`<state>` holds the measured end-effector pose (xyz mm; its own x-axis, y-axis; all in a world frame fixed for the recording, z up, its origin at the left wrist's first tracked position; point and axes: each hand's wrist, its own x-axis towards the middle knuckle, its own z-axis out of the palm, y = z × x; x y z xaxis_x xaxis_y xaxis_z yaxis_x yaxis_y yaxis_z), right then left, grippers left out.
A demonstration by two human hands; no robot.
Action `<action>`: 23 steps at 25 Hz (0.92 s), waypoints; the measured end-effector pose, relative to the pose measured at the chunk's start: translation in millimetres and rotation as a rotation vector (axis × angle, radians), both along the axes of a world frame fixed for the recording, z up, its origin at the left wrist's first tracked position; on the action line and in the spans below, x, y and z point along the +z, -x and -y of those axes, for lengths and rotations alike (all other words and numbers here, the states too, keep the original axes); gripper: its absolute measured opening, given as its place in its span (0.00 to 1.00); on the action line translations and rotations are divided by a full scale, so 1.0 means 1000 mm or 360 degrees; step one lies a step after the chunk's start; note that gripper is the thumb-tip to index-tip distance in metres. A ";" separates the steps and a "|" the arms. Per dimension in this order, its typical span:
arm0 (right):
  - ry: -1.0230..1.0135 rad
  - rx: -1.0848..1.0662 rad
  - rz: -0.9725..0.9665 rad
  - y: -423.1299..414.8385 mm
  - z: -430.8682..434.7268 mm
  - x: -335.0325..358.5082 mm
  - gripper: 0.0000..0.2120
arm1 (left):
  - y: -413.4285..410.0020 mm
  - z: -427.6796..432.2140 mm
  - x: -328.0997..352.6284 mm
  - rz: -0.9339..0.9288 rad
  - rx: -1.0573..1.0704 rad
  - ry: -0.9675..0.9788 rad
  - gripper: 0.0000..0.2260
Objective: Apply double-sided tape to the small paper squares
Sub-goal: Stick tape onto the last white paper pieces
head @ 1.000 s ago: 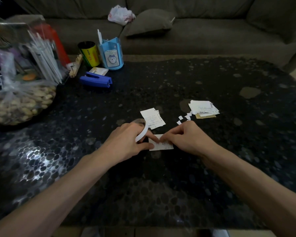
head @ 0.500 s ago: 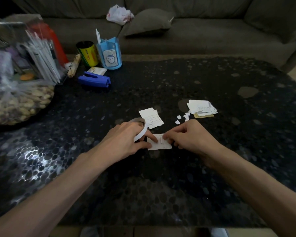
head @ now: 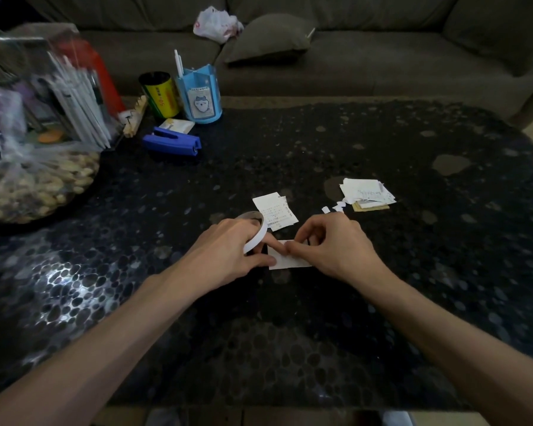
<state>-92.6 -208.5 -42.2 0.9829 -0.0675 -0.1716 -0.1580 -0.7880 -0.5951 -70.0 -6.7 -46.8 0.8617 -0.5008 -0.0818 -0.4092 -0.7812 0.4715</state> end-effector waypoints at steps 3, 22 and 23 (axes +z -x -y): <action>-0.0043 -0.0015 -0.0024 -0.002 0.000 0.001 0.09 | 0.000 -0.002 -0.002 -0.0072 0.0075 0.0165 0.09; 0.0083 0.0127 0.0613 -0.022 -0.001 -0.008 0.09 | -0.001 -0.006 0.003 -0.0255 0.0322 0.0265 0.16; 0.0203 0.0174 0.0699 -0.028 -0.006 -0.012 0.13 | -0.001 -0.006 0.004 -0.0267 0.0329 0.0262 0.16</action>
